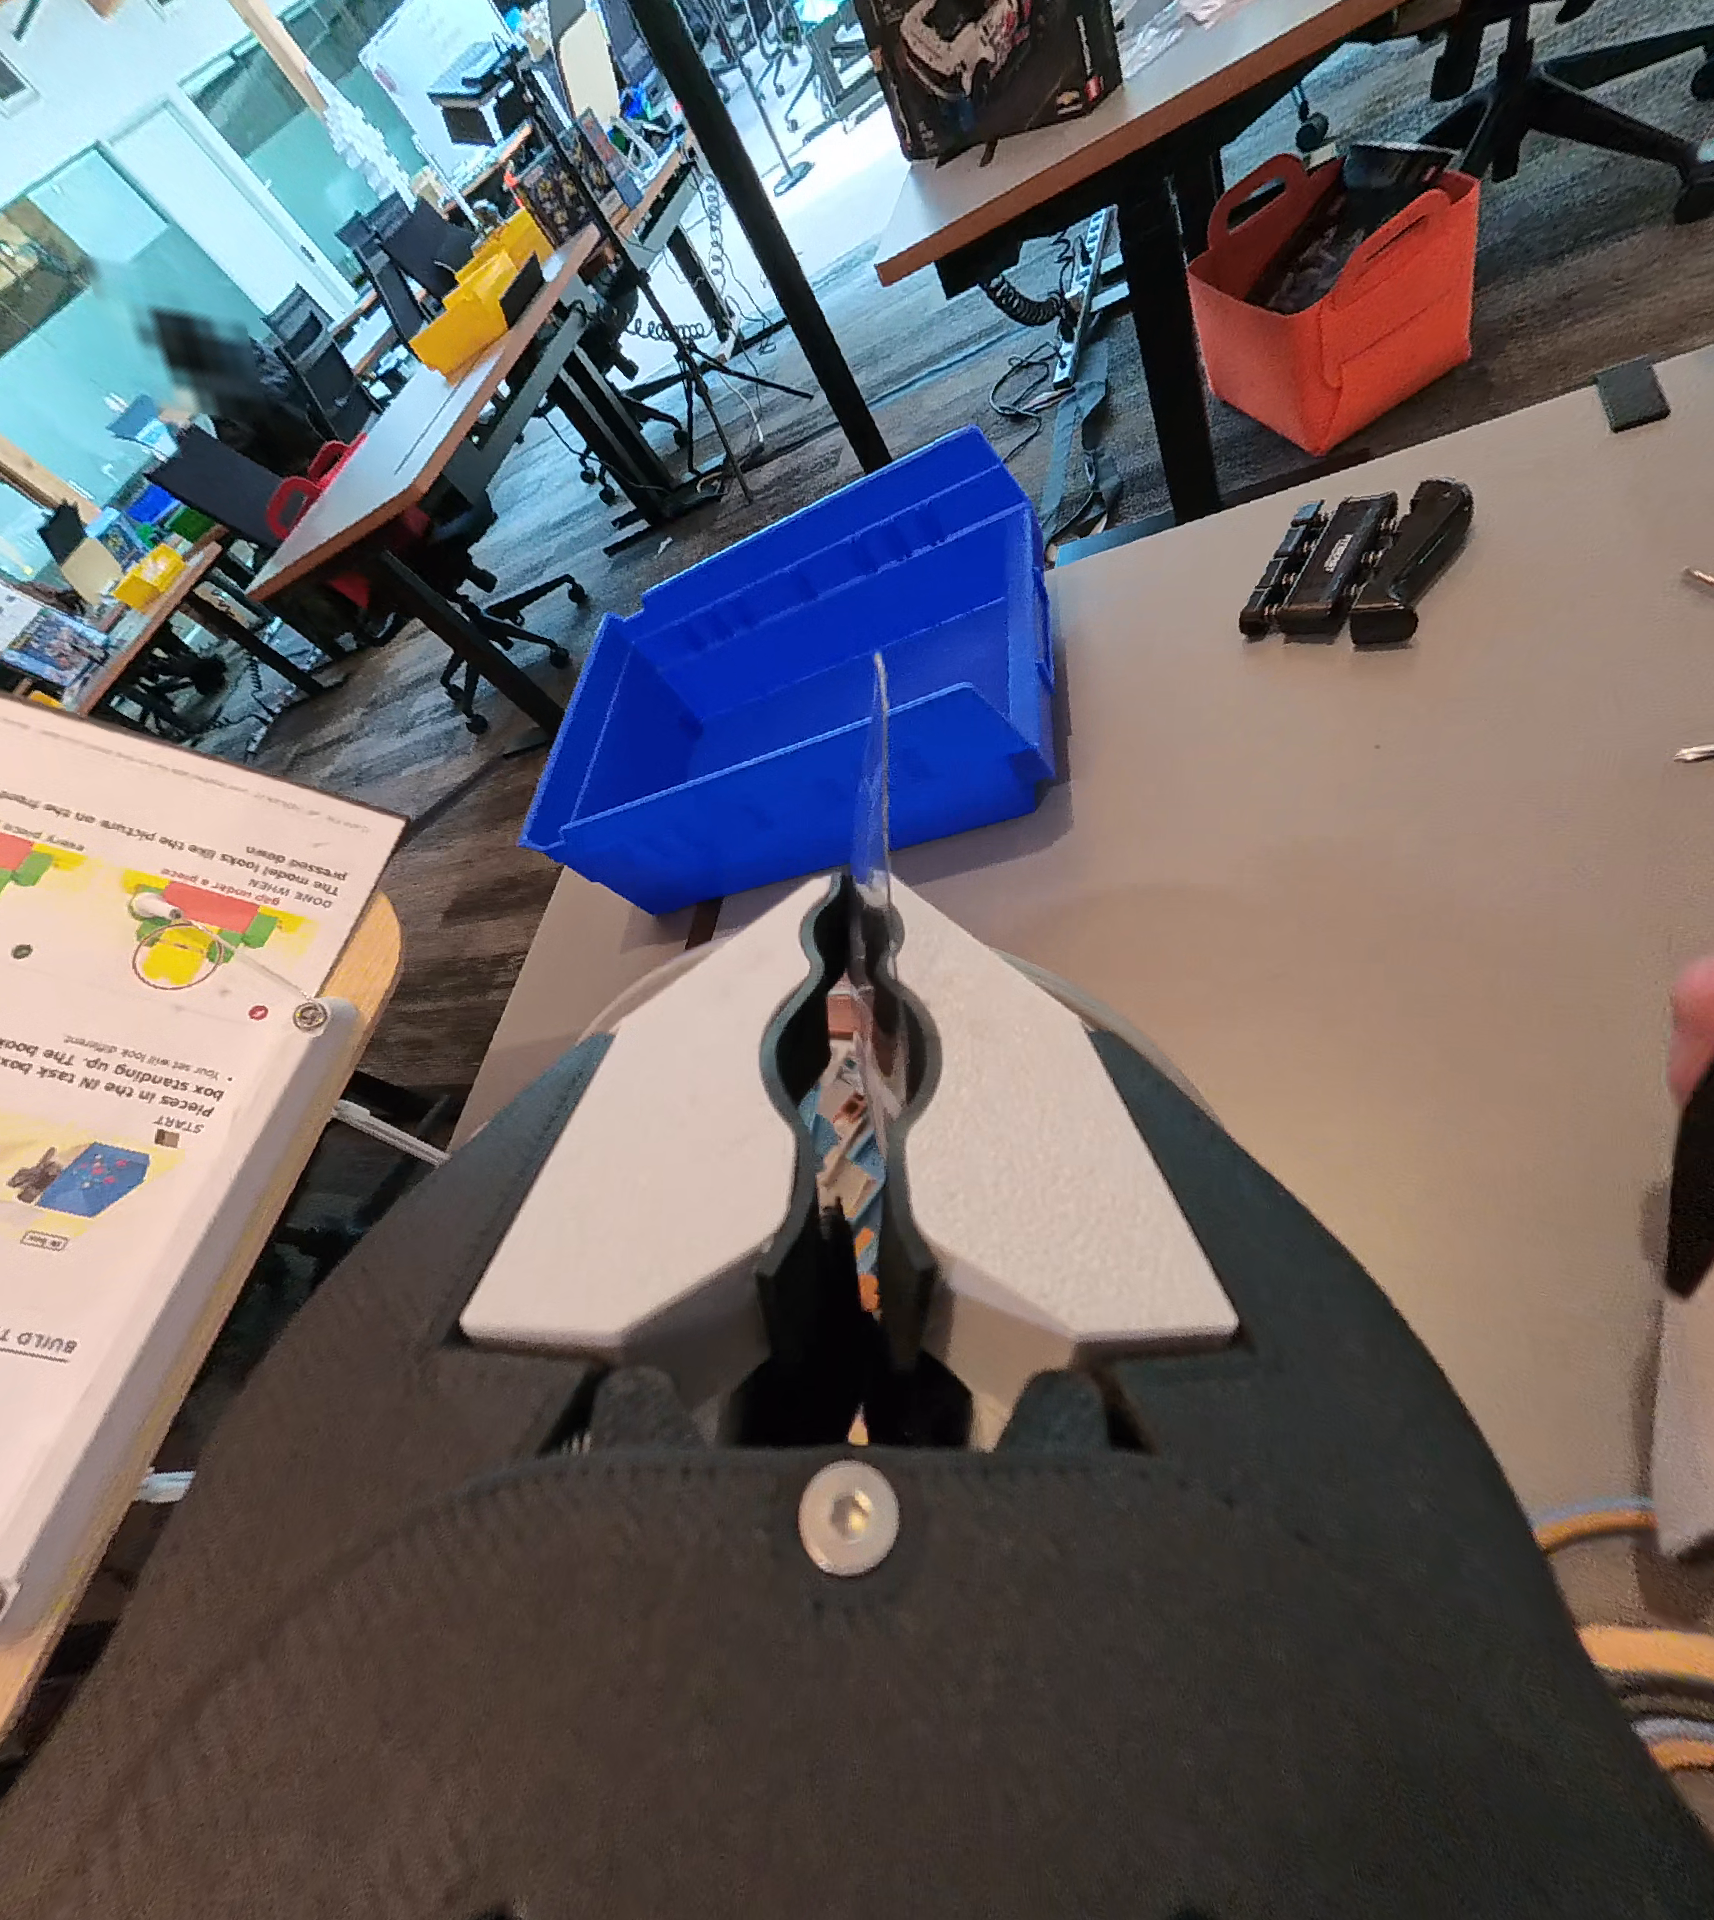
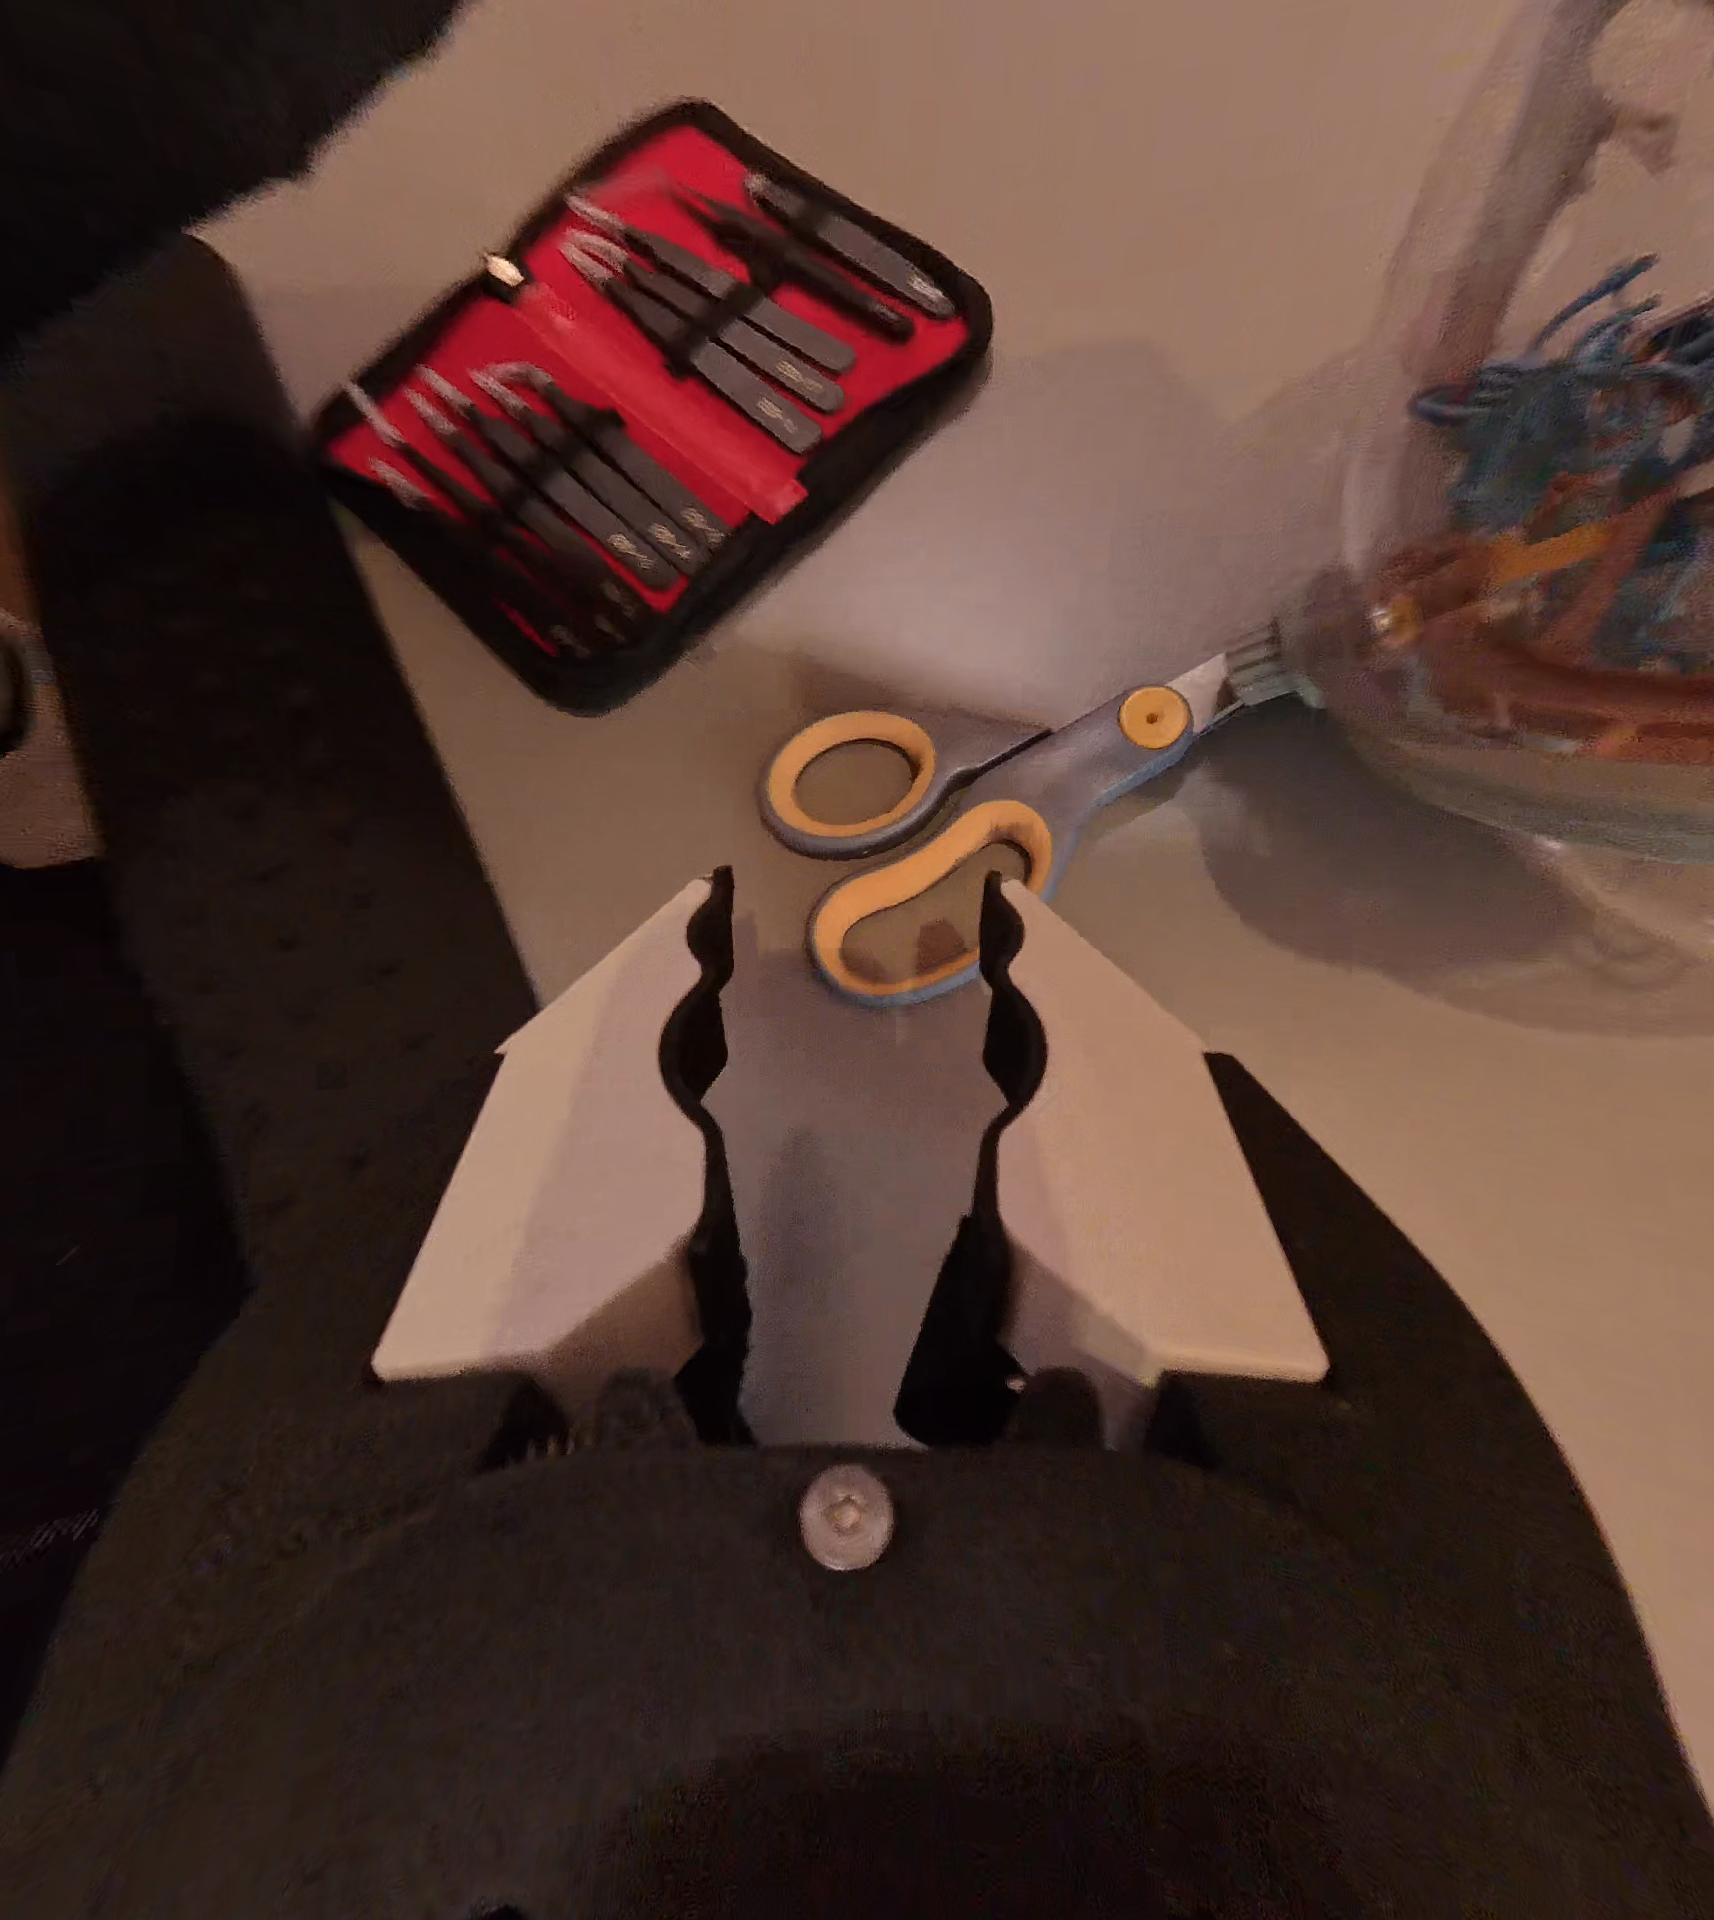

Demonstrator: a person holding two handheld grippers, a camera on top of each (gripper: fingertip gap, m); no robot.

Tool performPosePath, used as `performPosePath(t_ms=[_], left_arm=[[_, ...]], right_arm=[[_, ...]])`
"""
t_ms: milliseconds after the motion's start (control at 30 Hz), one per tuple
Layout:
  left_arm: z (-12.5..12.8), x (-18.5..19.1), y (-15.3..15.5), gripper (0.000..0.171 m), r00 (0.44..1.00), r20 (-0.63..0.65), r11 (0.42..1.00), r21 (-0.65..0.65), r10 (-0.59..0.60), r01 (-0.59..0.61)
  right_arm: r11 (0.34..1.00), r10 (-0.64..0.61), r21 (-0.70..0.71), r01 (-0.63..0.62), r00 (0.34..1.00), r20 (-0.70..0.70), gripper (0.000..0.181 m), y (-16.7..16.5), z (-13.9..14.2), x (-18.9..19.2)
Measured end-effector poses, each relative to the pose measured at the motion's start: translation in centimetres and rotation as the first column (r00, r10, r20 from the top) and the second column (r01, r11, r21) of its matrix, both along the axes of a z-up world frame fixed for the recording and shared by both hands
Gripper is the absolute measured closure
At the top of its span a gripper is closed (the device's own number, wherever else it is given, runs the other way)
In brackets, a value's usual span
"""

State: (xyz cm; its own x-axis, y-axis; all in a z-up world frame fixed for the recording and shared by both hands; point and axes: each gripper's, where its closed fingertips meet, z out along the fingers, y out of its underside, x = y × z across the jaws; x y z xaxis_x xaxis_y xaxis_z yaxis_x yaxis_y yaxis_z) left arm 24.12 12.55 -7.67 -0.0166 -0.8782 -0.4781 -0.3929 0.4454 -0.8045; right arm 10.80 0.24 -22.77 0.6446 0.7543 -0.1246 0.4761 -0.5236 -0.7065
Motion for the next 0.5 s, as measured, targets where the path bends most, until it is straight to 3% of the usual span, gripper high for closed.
performPosePath(t_ms=[167, 300, 500], left_arm=[[0.1, -0.5, 0.9, 0.171, 1.000, -0.001, 0.998, -0.056, -0.003, 0.003], [0.3, -0.9, 1.0, 0.171, 1.000, 0.015, 0.995, -0.095, -0.024, 0.026], [0.4, -2.2, 1.0, 0.171, 0.997, 0.032, 0.990, -0.119, -0.073, 0.076]], right_arm=[[0.998, -0.023, -0.064, 0.029, 0.995, 0.095, 0.138, 1.7, -5.0, -2.5], [0.997, -0.007, -0.071, 0.017, 0.990, 0.143, 0.145, 2.1, -5.9, -1.9], [0.994, 0.093, -0.075, -0.080, 0.977, 0.193, 0.170, 1.0, -5.6, 0.8]])
